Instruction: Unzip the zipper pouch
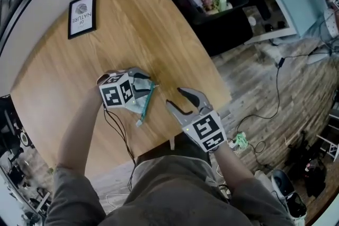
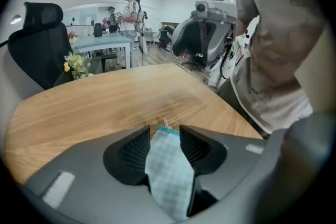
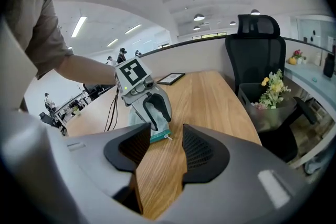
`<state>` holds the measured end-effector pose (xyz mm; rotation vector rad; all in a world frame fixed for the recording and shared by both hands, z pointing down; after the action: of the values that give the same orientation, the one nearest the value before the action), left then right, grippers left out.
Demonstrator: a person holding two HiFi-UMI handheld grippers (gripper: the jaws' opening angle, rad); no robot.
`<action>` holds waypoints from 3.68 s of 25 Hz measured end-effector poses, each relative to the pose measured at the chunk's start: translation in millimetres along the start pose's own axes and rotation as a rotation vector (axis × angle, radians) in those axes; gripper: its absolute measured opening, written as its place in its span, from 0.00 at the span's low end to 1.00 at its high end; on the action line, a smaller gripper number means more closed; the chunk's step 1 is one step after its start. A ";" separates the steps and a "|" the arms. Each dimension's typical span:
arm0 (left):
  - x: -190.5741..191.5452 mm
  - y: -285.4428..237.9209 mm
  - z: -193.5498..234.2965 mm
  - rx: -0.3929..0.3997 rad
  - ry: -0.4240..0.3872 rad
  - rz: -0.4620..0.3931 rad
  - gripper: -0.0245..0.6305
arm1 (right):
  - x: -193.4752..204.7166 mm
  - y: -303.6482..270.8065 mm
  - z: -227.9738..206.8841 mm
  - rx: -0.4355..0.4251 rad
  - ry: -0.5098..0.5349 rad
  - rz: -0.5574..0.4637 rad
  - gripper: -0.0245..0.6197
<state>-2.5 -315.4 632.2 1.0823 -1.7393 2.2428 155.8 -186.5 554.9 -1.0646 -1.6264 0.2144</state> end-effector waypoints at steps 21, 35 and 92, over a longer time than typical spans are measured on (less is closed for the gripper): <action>3.3 7.1 -6.4 -0.201 0.066 0.053 0.06 | 6.1 25.3 5.6 0.022 -0.056 -0.035 0.35; -65.4 178.2 -87.3 -0.848 0.266 -0.385 0.06 | -84.5 98.5 65.9 -0.054 0.114 -0.295 0.35; -145.0 265.9 -233.5 -1.085 0.349 -0.556 0.05 | -155.4 120.2 191.7 -0.465 0.303 -0.269 0.11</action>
<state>-132.2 -152.5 311.4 0.6961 -1.7681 0.8408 49.9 -157.1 303.4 -1.1402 -1.5525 -0.5044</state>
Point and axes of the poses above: the fingertips, and each gripper's own axes: y backward along the fingers, z to its left, x out of its underside, the point moved 10 cm from there along y, backward along the fingers, and after that the axes turned 9 degrees about -y, right-handed, at the moved point
